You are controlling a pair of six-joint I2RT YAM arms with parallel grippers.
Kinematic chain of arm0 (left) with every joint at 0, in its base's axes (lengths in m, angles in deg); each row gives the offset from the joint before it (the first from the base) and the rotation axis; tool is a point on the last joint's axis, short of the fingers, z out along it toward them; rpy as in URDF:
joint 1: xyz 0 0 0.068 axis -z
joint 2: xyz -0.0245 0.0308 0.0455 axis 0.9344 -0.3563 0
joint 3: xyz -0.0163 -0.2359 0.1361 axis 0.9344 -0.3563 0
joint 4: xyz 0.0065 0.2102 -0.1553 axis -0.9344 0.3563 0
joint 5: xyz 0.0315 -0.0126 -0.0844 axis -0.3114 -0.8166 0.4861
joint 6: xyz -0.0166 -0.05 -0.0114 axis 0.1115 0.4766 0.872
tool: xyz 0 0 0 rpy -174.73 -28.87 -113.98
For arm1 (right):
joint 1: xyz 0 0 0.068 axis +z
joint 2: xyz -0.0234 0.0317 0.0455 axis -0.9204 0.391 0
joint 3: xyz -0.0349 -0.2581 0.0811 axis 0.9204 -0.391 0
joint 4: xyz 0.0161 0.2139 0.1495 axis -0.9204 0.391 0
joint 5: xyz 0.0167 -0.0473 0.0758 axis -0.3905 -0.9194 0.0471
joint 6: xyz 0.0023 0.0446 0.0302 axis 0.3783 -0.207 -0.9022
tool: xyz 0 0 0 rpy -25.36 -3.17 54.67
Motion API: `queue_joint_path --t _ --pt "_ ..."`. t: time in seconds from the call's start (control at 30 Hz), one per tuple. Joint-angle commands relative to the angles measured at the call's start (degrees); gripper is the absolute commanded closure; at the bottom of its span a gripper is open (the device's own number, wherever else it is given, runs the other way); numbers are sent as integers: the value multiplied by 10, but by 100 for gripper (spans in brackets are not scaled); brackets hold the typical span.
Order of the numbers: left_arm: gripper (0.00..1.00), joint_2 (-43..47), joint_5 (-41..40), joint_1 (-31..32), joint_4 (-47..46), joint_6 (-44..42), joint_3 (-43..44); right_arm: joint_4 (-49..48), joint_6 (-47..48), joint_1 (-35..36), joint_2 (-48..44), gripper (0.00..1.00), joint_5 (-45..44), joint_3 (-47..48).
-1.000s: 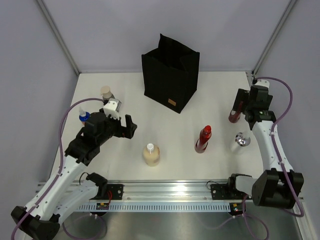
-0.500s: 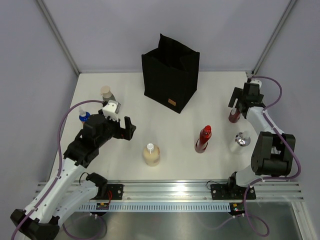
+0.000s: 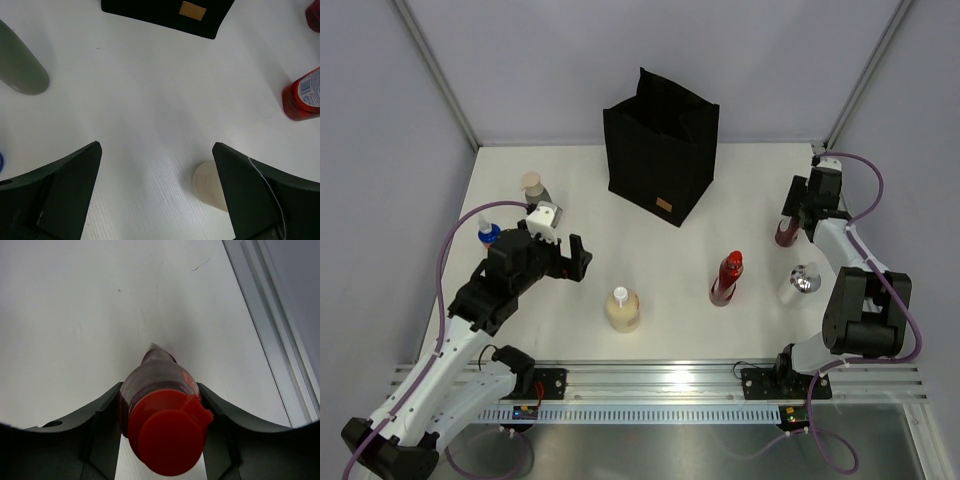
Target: Place the personal care products into the canvas bag
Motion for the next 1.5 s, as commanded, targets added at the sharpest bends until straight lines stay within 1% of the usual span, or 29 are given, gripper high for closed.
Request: queue_joint_path --t 0.0,0.03,0.07,0.13,0.17,0.2,0.27,0.3,0.37,0.5,0.53,0.6,0.63,0.7,0.73,0.8,0.83,0.9,0.93,1.0,1.1,1.2,1.27,1.33,1.47 --pt "1 2 -7 0 -23 -9 -1 -33 16 -2 -35 89 24 5" --pt "1 3 -7 0 -23 -9 -1 -31 20 -2 -45 97 26 5" --pt "1 3 -21 0 -23 -9 -2 -29 23 -2 -50 100 28 7" --pt "1 2 -21 0 -24 -9 -2 -5 53 -2 -76 100 70 27" --pt "1 2 -21 0 -25 -9 -1 15 86 -2 -85 100 101 42" --pt "1 3 -21 0 -25 -9 -2 58 103 -2 -93 100 181 57" --pt "1 2 -21 0 -26 -11 -2 104 154 -1 -108 100 270 118" --pt "1 1 -21 1 -28 -11 -2 128 158 3 -110 100 317 136" --pt "1 0 -23 0 -27 -12 -2 148 168 13 -107 100 342 199" --pt "1 0 -25 0 -29 -15 -3 187 149 49 -70 100 382 310" --pt "1 0 -24 0 -29 -15 -4 188 143 58 -53 100 384 352" --pt "1 -2 -21 0 -31 -17 -4 189 134 76 -32 100 389 398" --pt "1 -2 -18 0 -32 -18 -5 188 126 108 -9 100 390 449" --pt "1 -2 -14 0 -35 -20 -6 185 116 132 18 100 396 506" --pt "1 -1 -13 0 -37 -22 -7 182 100 152 48 100 400 565" --pt "1 0 -13 0 -40 -24 -9 176 81 168 82 100 409 632" --pt "1 1 -13 0 -42 -24 -9 179 63 180 126 100 411 712" --pt "1 2 -13 0 -43 -29 -12 182 46 192 175 100 412 795" --pt "1 0 -13 0 -45 -29 -12 182 44 199 222 100 406 868" --pt "1 0 -13 0 -47 -31 -14 165 52 220 261 100 383 920" --pt "1 -5 -13 0 -50 -33 -17 129 54 236 346 100 359 1011" --pt "1 -15 -13 1 -50 -33 -17 83 39 245 403 100 343 1048" --pt "1 -19 -15 0 -49 -34 -16 66 38 252 423 100 341 1049" --pt "1 -28 -21 0 -45 -35 -16 69 39 266 442 100 345 1043" --pt "1 -36 -24 0 -41 -35 -14 84 16 268 451 100 368 1007"
